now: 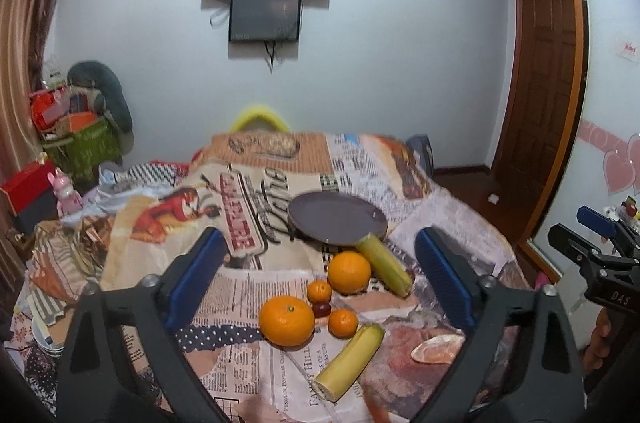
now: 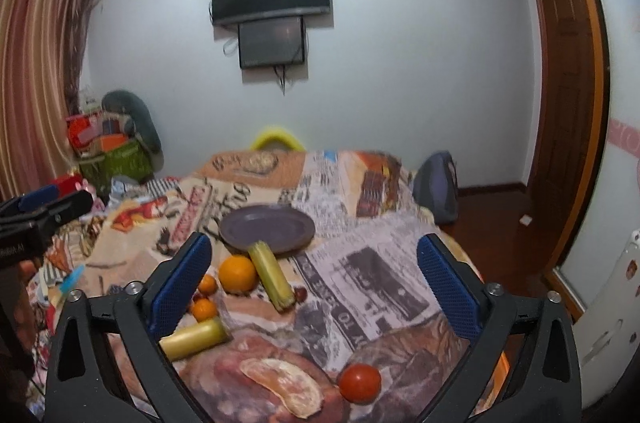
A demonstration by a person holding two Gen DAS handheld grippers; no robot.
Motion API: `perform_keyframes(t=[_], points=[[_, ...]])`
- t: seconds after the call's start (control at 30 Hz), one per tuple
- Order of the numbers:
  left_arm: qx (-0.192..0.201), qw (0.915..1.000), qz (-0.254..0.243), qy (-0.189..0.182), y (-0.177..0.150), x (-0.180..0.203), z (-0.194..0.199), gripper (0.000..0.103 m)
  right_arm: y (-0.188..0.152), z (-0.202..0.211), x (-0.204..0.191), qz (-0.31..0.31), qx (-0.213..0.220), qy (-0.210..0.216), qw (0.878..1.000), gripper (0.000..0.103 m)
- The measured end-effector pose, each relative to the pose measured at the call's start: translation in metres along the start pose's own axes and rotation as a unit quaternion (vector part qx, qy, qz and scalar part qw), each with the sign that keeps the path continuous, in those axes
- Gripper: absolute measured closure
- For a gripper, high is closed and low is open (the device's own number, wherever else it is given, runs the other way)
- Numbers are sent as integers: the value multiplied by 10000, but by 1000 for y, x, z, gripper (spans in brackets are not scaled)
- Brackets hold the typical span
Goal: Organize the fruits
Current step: 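Move the left tool to the yellow cylinder while the right tool approaches the red tomato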
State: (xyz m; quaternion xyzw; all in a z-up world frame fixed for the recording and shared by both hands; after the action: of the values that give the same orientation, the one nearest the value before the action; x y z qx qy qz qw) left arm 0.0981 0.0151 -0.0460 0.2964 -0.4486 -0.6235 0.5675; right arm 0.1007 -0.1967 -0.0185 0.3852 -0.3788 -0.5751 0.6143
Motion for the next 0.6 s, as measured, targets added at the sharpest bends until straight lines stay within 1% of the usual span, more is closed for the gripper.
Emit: perform_keyframes(t=[0.03, 0.1, 0.13, 0.2, 0.23, 0.27, 0.3, 0.37, 0.4, 0.43, 0.6], points=[[-106, 9999, 1, -2, -2, -2, -7, 17, -3, -4, 2, 8, -94, 16, 10000, 9], [-328, 9995, -12, -40, -6, -5, -21, 20, -8, -12, 6, 14, -307, 72, 9995, 16], [-427, 9991, -37, -69, -8, -6, -27, 23, -11, -16, 8, 23, -412, 93, 9991, 18], [-596, 9981, -128, -109, -12, -7, -38, 27, -16, -23, 12, 52, -635, 139, 9979, 29], [-691, 9973, -188, -140, -14, -6, -44, 32, -20, -26, 13, 82, -743, 150, 9971, 32], [-790, 9964, -230, -191, -16, -6, -50, 36, -23, -30, 15, 108, -837, 151, 9963, 37], [-916, 9951, -235, -273, -19, -8, -56, 39, -26, -32, 17, 134, -928, 160, 9955, 42], [-1229, 9910, -162, -501, -25, -10, -68, 47, -33, -37, 20, 184, -1104, 178, 9936, 47], [-1355, 9891, -127, -568, -28, -10, -73, 49, -36, -38, 22, 205, -1180, 184, 9926, 51], [-1507, 9865, -101, -636, -33, -10, -80, 52, -39, -42, 24, 221, -1248, 190, 9917, 52], [-2022, 9763, -189, -744, -60, -1, -101, 52, -56, -51, 34, 281, -1625, 147, 9862, 53]])
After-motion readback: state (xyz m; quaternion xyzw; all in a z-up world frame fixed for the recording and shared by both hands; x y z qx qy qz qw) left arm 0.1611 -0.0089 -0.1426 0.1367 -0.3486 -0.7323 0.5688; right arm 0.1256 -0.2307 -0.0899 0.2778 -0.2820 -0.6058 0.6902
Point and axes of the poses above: each gripper's, at about its wrist camera, not at the fingertips, and z roughly against the way its jaws point, x to its right, y to its top, the point moved 3 cm from there along -z, roughly the way its jaws point, and after that the axes turned 11 degrees about -y, right-handed, at the moved point
